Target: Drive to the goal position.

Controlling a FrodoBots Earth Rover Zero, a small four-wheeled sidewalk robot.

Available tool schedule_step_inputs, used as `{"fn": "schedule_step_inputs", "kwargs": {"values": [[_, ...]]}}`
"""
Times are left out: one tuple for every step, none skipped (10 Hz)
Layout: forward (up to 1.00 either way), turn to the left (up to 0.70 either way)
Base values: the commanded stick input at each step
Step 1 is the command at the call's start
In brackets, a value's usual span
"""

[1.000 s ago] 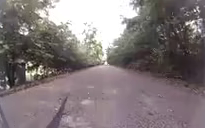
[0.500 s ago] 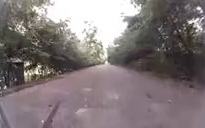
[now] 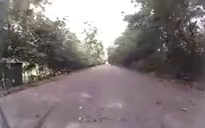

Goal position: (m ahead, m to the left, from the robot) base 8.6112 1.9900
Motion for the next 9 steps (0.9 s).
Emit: {"fn": "schedule_step_inputs", "kwargs": {"values": [[0.70, 0.00], [0.70, 0.00], [0.70, 0.00], [0.70, 0.00], [0.70, 0.00], [0.70, 0.00], [0.70, 0.00], [0.70, 0.00], [0.70, 0.00]]}}
